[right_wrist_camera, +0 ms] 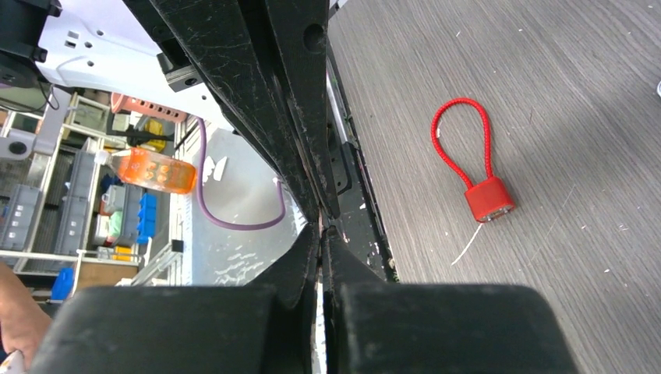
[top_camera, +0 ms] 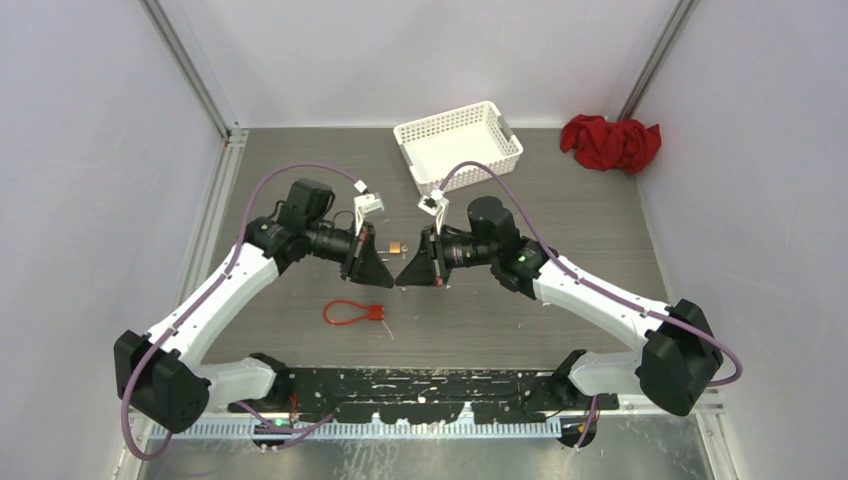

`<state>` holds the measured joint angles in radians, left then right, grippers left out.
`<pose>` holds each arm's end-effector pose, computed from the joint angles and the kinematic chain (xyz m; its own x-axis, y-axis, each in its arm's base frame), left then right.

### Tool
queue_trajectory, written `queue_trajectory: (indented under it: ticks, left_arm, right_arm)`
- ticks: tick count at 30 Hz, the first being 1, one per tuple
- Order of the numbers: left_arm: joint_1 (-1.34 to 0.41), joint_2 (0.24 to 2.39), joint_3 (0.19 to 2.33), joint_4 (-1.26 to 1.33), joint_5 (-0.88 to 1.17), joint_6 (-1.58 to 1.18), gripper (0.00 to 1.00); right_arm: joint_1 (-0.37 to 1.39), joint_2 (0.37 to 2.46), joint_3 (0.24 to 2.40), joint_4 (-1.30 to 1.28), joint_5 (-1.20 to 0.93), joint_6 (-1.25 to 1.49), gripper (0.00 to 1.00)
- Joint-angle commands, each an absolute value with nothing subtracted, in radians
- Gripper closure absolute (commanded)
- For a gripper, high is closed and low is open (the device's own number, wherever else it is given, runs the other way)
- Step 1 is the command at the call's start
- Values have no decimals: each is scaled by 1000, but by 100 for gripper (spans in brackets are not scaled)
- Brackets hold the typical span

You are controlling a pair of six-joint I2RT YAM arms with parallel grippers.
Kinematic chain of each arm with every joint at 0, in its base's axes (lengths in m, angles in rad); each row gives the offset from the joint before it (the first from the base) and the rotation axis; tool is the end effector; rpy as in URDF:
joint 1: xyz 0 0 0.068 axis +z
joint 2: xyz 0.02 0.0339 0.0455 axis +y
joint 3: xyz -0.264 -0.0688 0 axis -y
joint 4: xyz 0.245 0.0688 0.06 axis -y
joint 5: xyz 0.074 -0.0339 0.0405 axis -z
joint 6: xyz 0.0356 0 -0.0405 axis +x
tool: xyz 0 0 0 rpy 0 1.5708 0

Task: Unlock with the key

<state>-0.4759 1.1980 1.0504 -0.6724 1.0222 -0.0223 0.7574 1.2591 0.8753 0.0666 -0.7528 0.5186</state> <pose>0.1978 -0.1361 0.3150 -0.6666 0.3305 -0.6681 0.7417 0.2043 -0.6389 0.1894 0.2126 0.2975 -0.6793 -0.1445 -0.7195 -0.7331 0.1792 0.6561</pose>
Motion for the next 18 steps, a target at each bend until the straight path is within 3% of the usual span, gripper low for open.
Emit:
queue_trajectory:
  ticks: [1,4,7,16,18]
  left_arm:
    - [-475,1170,1063,-674,1046,-13,100]
    - [-475,1168,1062,-678,1045,-17,100]
    - [-474,1166,1063,-674,1051,-29,100]
    - [-475,1160,1074,-681,1064,-52,100]
    - [-474,1157,1074,-678,1075,-62,100]
  right_arm:
    - [761,1232,900,122,-764,530,84]
    - [754,1231,883,138,-783,544,65]
    - [752,1238,863,185,-810,567,58]
    - [746,1251,844,206,-842,571,62]
    - [738,1250,833,211,-842,571,70]
